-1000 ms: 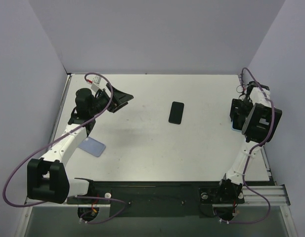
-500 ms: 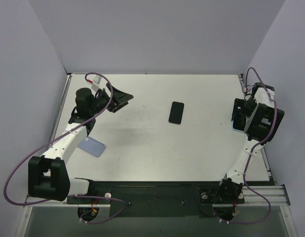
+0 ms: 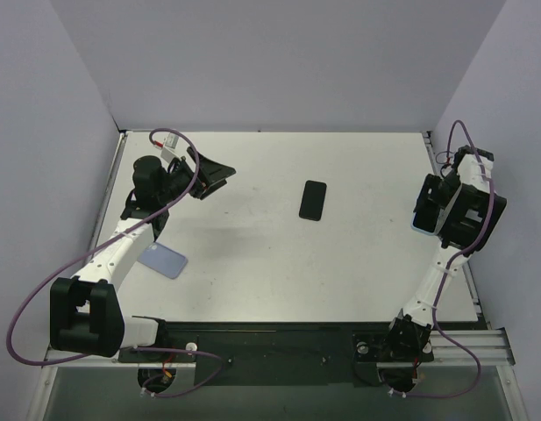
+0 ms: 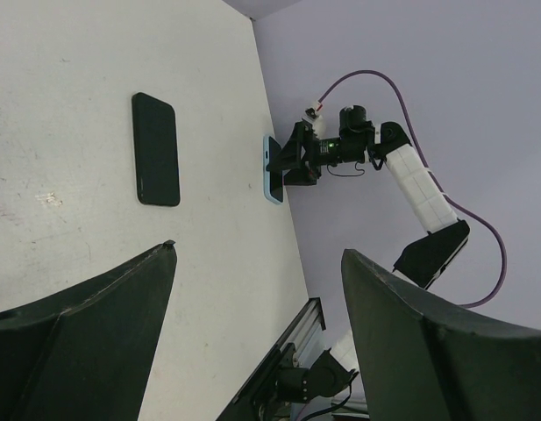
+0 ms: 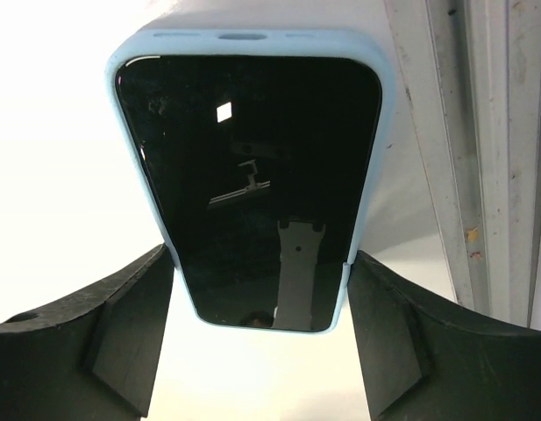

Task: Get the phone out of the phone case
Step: Pick up the phone at the center of the board.

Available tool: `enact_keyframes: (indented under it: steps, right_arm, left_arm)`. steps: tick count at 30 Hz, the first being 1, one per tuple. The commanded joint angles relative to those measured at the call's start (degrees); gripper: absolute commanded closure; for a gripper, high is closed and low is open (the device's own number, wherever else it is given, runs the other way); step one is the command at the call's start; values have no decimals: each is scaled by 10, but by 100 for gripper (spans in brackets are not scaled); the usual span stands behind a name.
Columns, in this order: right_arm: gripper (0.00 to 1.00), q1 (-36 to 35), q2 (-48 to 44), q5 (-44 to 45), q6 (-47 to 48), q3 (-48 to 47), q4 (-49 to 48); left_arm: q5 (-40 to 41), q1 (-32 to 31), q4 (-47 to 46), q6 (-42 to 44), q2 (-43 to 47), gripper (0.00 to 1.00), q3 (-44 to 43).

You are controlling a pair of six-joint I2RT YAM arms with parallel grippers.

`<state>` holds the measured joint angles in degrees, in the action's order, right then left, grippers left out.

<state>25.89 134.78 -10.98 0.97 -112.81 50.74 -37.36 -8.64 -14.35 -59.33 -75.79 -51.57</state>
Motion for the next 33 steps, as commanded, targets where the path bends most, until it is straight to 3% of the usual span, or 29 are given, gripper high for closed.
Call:
enact_keyframes:
  steps: [1,5,7,9,15,20,24,26,27,30,33]
  right_arm:
    - [42,-10,25,45,-74,-8,106]
    - [30,-11,0,48,-93,33,115]
    - [15,-13,-3,42,-104,25,113]
    - [9,-12,9,47,-116,-6,114]
    - [5,-14,67,40,-129,-88,126]
    - [12,-10,88,54,-131,-124,144]
    - [25,-7,92,47,-125,-128,147]
    - [38,-7,97,47,-125,-136,153]
    - [52,-7,100,48,-126,-141,159]
    - [79,-21,98,60,-120,-150,169]
    - [95,-36,70,73,-127,-113,157]
  left_arm:
    - [-1,1,-35,6,16,14,-3]
    - [-2,1,-39,4,16,14,-1]
    - [-3,-1,-43,1,15,14,-1]
    - [-3,-2,-45,0,16,14,-1]
    - [-5,1,-43,2,11,14,-1]
    - [-5,2,-44,2,10,14,-1]
    - [-4,4,-44,4,12,14,0]
    - [-3,4,-43,5,12,14,0]
    - [-2,3,-42,9,12,14,0]
    - [4,2,-30,18,11,14,-4]
    - [8,0,-20,30,9,14,-5]
